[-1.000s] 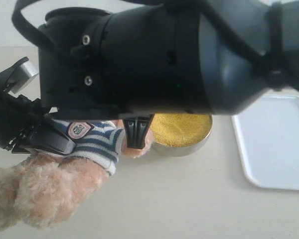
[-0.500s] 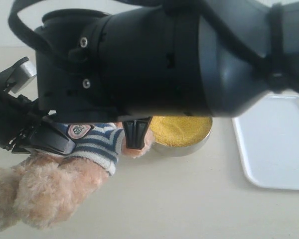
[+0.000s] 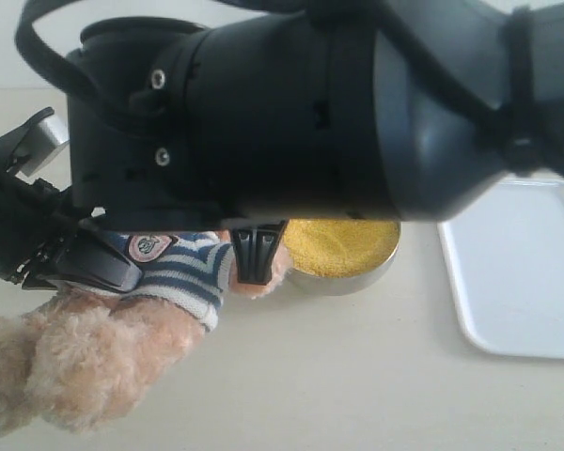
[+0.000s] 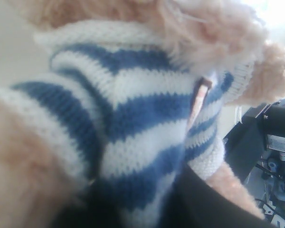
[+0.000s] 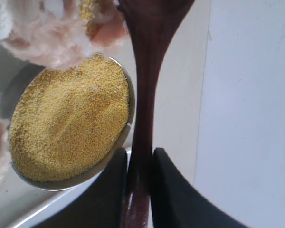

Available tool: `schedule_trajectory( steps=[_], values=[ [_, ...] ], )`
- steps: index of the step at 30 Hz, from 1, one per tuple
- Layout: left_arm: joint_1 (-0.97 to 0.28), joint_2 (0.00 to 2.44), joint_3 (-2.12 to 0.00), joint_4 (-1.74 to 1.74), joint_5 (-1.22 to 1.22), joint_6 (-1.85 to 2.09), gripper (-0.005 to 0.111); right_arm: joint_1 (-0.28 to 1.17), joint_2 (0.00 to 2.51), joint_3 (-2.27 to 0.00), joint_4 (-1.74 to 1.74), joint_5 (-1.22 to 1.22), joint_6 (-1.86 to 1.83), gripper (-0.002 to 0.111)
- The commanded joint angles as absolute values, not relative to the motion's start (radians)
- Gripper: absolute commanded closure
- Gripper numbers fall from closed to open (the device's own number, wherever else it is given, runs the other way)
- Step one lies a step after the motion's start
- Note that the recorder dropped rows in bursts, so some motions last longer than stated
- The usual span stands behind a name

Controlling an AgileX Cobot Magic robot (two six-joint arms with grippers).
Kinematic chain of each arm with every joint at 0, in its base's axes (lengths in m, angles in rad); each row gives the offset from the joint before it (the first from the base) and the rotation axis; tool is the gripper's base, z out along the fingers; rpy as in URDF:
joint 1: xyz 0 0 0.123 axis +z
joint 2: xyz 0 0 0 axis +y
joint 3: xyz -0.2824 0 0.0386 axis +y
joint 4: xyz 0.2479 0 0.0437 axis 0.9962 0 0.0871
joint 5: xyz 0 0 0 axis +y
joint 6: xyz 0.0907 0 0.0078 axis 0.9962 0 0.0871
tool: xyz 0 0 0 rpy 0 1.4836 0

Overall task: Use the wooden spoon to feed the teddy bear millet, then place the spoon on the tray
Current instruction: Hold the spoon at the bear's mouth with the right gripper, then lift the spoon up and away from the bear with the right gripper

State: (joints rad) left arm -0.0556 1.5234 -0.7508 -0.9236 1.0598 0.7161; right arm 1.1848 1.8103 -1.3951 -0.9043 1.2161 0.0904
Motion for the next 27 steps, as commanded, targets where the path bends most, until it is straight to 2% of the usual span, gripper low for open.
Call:
schedule_trajectory(
  steps=[1, 12, 27],
  values=[
    [-0.055, 1.52, -0.75, -0.953, 1.076, 0.724, 0.103, 1.185, 1.802, -1.395, -0.901, 1.221, 0.098, 0.109],
    [-0.055, 1.52, -0.75, -0.953, 1.076, 0.724, 0.103, 1.103, 1.796, -1.397, -0.735, 1.221, 0.079, 0.109],
    [-0.055, 1.52, -0.75, -0.953, 1.076, 0.724, 0.103, 1.097, 1.776, -1.397, -0.689, 1.221, 0.076, 0.109]
  ],
)
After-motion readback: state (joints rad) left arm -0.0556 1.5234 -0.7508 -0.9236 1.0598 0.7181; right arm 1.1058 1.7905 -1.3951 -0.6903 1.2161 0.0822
